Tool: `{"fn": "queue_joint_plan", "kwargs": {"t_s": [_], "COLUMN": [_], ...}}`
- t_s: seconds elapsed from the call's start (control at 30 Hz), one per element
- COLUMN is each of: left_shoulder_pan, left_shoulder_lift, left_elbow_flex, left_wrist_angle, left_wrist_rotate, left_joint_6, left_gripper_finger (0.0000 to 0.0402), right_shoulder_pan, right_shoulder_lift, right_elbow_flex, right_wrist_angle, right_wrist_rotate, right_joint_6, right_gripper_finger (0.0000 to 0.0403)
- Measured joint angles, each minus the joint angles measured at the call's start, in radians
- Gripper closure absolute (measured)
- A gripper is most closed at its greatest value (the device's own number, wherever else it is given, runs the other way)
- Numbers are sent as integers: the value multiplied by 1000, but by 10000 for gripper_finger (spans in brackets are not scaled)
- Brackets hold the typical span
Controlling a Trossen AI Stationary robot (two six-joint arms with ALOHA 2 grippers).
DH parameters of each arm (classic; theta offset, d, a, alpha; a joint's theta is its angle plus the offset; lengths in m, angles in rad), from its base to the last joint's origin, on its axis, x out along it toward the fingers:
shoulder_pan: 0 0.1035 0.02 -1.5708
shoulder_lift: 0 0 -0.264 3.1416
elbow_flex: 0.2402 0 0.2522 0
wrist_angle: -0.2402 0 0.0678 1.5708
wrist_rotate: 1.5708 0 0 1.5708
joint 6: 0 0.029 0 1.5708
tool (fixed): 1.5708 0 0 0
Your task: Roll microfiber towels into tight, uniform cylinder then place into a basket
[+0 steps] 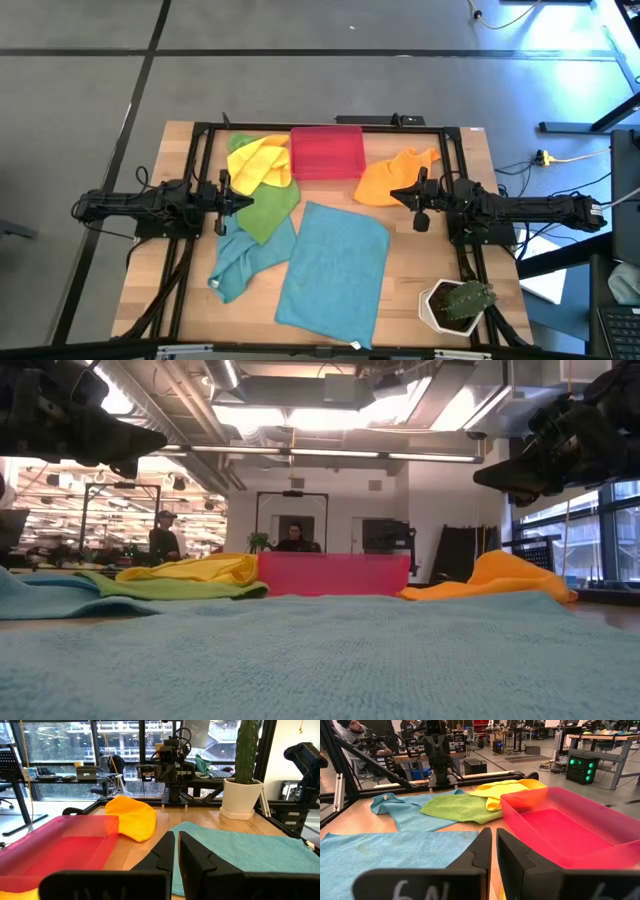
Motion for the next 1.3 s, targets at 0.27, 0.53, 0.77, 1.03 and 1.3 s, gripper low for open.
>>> {"fn": "queue_joint_plan", "kwargs": {"t_s": [0.27,0.53,0.77,1.03,1.3], "left_shoulder_pan": [0,0,0,0,0], "left_shoulder_lift": [0,0,0,0,0], "left_elbow_flex": [0,0,0,0,0], "left_wrist_angle": [0,0,0,0,0], "left_wrist_rotate": [0,0,0,0,0], "left_joint_6": [0,0,0,0,0], "left_gripper_finger": [388,388,388,388,388], "right_shoulder_pan": [0,0,0,15,164], "right_shoulder_lift": [0,0,0,11,174], "right_elbow_flex": [0,0,0,78,272], "right_wrist_angle": [0,1,75,158,34], "right_wrist_rotate": [0,0,0,-130,-121], "right_joint_6": [0,31,37,119,63], "right_gripper_finger": [373,373,373,373,373]}}
